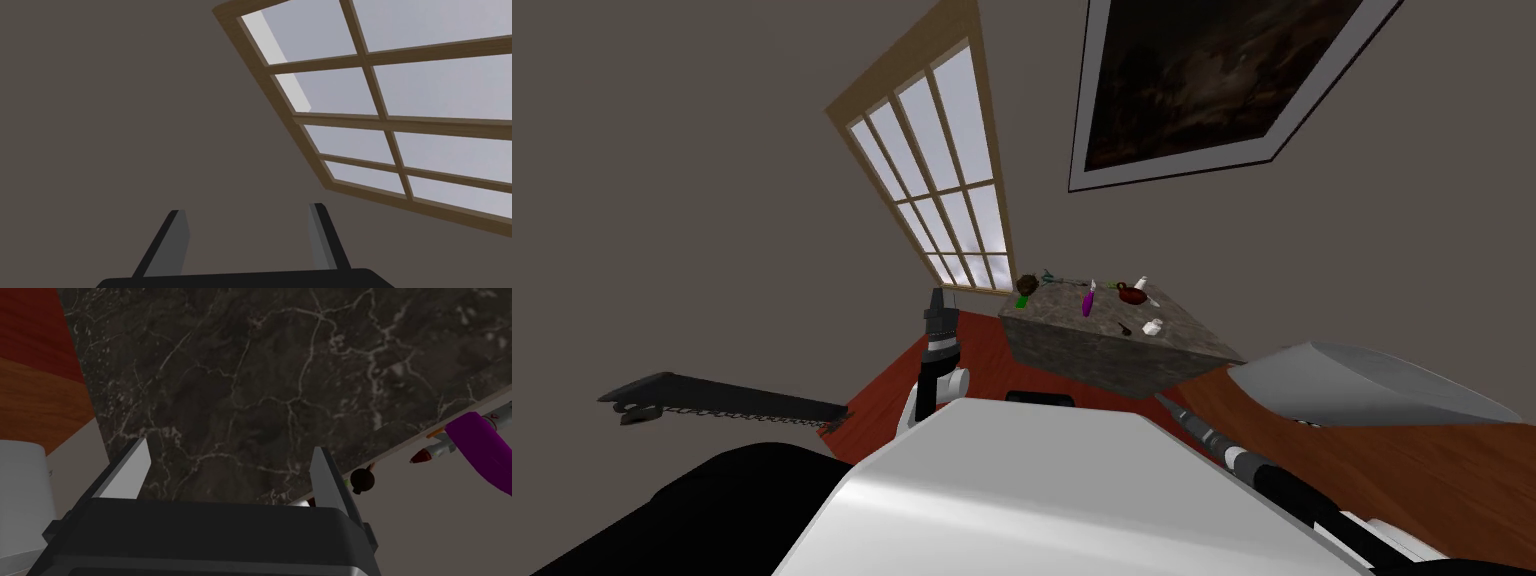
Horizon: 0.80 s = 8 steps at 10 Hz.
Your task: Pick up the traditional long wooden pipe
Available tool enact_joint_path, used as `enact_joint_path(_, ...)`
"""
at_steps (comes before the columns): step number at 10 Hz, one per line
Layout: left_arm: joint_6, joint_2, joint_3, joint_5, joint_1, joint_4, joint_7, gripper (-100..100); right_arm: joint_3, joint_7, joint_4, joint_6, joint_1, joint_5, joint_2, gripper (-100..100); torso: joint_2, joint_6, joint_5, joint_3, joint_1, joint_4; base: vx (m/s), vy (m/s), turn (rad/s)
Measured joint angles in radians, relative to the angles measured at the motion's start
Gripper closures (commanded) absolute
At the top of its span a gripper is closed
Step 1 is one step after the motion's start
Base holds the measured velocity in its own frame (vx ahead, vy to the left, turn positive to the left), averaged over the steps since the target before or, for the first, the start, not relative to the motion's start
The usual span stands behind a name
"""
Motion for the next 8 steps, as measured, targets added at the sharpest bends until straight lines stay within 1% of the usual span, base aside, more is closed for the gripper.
enact_joint_path(2, 0.0, 0.0, 0.0, 0.0, 0.0, 0.0, 0.0, 0, -0.009, 0.006, -0.002, 0.024, 0.01, 0.007, -0.041, -100, 0.002, 0.0, 0.0, 0.001, -0.002, 0.0, 0.044, 0.049, 0.117)
enact_joint_path(3, 0.0, 0.0, 0.0, 0.0, 0.0, 0.0, 0.0, 0, -0.01, 0.007, 0.008, 0.032, 0.01, 0.011, -0.066, -100, 0.001, -0.001, -0.001, 0.0, -0.002, 0.0, 0.077, 0.071, 0.271)
enact_joint_path(4, 0.0, 0.0, 0.0, 0.0, 0.0, 0.0, 0.0, 0, -0.016, 0.007, 0.013, 0.046, 0.012, 0.013, -0.098, -100, -0.001, -0.001, 0.0, 0.0, -0.001, 0.0, 0.072, 0.05, 0.053)
enact_joint_path(5, 0.0, 0.0, 0.0, 0.0, 0.0, 0.0, 0.0, 0, -0.021, 0.009, 0.011, 0.057, 0.016, 0.017, -0.115, -100, -0.001, 0.0, 0.0, 0.0, -0.001, 0.0, 0.07, 0.051, 0.102)
enact_joint_path(6, 0.0, 0.0, 0.0, 0.0, 0.0, 0.0, 0.0, 0, -0.018, 0.009, 0.027, 0.063, 0.008, 0.017, -0.147, -100, -0.001, -0.001, 0.0, 0.0, -0.002, 0.0, 0.089, 0.053, 0.218)
enact_joint_path(7, 0.0, 0.0, 0.0, 0.0, 0.0, 0.0, 0.0, 0, -0.024, 0.009, 0.037, 0.069, 0.015, 0.021, -0.18, -100, -0.002, -0.001, 0.0, -0.001, -0.002, 0.0, 0.072, 0.037, 0.08)
enact_joint_path(8, 0.0, 0.0, 0.0, 0.0, 0.0, 0.0, 0.0, 0, -0.027, 0.01, 0.035, 0.079, 0.014, 0.024, -0.2, -100, -0.001, 0.0, -0.001, -0.001, -0.002, 0.0, 0.071, 0.047, 0.095)
